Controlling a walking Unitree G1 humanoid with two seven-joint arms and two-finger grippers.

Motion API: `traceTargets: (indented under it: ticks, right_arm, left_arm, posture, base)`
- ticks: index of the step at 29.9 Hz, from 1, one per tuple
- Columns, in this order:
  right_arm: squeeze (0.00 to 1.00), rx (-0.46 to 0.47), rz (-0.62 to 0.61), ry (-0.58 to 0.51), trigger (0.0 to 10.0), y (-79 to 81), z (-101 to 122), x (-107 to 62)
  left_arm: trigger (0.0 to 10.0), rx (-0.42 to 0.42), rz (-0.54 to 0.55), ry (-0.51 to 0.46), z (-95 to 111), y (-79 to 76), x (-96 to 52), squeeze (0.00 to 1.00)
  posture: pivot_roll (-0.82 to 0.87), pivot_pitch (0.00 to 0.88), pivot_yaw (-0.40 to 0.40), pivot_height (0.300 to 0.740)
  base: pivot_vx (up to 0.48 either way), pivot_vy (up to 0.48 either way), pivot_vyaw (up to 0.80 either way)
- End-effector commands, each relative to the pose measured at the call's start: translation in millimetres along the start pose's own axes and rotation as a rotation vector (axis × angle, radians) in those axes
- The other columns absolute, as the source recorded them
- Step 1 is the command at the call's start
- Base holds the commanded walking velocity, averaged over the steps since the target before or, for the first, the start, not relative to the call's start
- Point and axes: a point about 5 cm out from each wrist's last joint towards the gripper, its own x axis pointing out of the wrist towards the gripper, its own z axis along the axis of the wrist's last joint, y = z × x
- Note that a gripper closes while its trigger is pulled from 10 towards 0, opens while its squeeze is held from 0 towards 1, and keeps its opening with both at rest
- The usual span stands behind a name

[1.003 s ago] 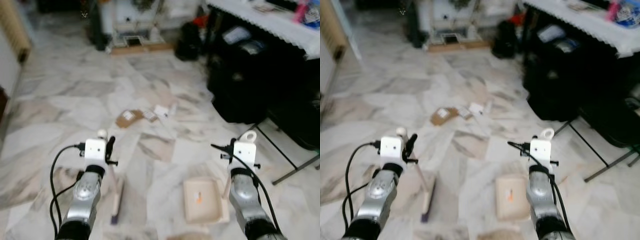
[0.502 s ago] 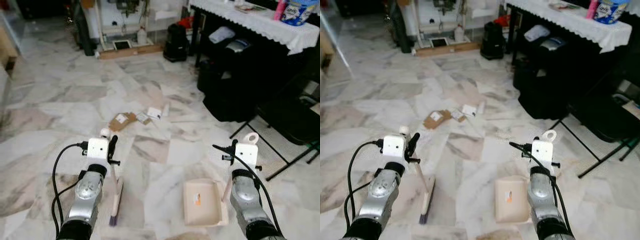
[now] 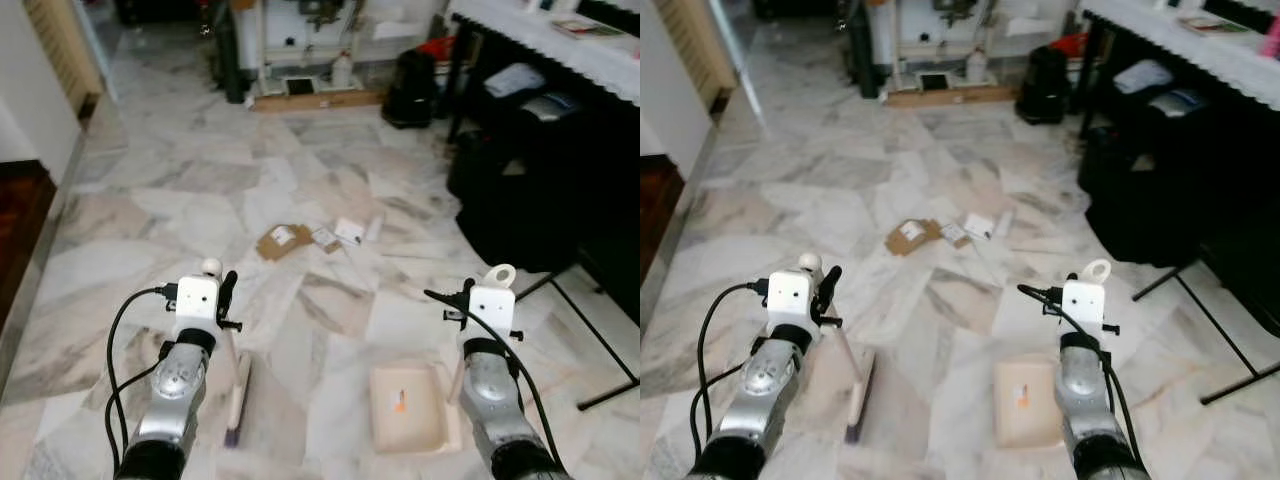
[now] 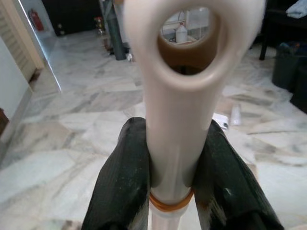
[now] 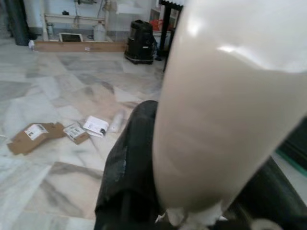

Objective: Sweep floor

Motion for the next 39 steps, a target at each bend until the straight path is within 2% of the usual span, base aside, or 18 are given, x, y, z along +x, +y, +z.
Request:
traceTargets:
  ticks: [1,24,35,39]
  right_arm:
    - [0.0,0.001,-0.036,-0.06,10.0,-11.6,11.1,6.4]
    - [0.0,0.008,-0.034,-0.072,10.0,-8.5,15.0,8.7]
    - [0.0,0.023,-0.077,-0.089,10.0,-18.4,19.3,11.6]
    - [0.0,0.025,-0.074,-0.087,10.0,-17.0,19.0,11.1]
  left_arm:
    - [10.0,-0.008,-0.023,-0.055,12.6,-7.9,7.5,0.0]
    - [10.0,-0.013,-0.015,-0.067,15.8,-6.5,11.0,0.0]
    - [10.0,-0.014,-0.03,-0.052,13.0,-7.8,12.1,0.0]
    - [10.0,-0.013,-0.034,-0.053,13.7,-7.4,13.4,0.0]
  posture:
    - [-0.02,0.0,-0.012,0.74]
    - [-0.04,0.0,-0.017,0.74]
    - [-0.11,0.0,0.011,0.74]
    - [-0.11,0.0,0.015,0.74]
  base:
    - [0.307,0.0,0.0]
    - [0.305,0.0,0.0]
    - [0.301,0.0,0.0]
    - [0.299,0.0,-0.74]
